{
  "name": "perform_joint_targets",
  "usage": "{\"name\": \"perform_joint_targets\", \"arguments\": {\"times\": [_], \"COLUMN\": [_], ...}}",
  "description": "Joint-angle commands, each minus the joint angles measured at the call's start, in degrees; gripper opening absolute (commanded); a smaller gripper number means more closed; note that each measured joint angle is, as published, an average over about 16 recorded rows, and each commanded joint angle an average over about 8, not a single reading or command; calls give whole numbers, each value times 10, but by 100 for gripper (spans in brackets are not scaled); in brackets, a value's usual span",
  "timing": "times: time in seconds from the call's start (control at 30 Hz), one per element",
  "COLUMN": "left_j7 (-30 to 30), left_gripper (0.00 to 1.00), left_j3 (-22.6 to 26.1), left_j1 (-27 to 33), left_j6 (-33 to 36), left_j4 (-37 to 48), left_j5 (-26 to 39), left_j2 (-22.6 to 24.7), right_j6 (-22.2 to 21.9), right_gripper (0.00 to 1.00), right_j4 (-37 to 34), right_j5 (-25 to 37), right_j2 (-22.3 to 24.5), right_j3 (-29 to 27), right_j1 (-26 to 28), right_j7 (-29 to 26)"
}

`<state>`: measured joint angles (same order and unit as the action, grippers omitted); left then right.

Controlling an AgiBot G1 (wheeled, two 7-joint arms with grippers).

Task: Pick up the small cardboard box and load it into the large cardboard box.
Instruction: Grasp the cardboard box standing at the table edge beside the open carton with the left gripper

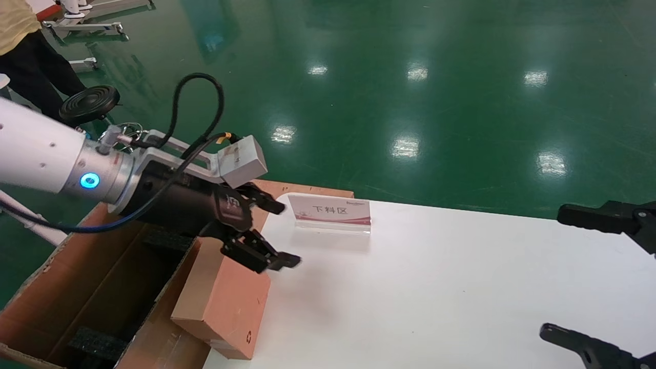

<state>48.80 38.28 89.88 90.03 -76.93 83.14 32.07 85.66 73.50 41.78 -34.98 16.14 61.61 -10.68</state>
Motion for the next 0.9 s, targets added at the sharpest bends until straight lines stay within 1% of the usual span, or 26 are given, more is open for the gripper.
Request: {"name": "perform_joint_targets", "arguments": {"times": [0.03,0.23,0.5,0.67,0.9], "left_j7": [36,121,197,239,285], "left_gripper": [100,100,100,100,100], "left_j3": [28,126,254,325,403], "left_j1": [31,104,202,250,298], "left_j6": [8,9,9,7,4], "left_j4": [0,-2,-6,-7,-8], "left_j5": [36,73,117,105,70], "left_j2": [6,13,31,36,35], "right_j6": [0,0,0,0,-1], "right_gripper": [100,100,100,100,100], "right_j4": [0,0,0,0,0], "right_j5": [0,0,0,-1,-1], "right_j2": [0,0,0,0,0], "right_j3": [0,0,1,1,1], "right_j1": [0,0,0,0,0], "right_j7": [0,0,0,0,1]}}
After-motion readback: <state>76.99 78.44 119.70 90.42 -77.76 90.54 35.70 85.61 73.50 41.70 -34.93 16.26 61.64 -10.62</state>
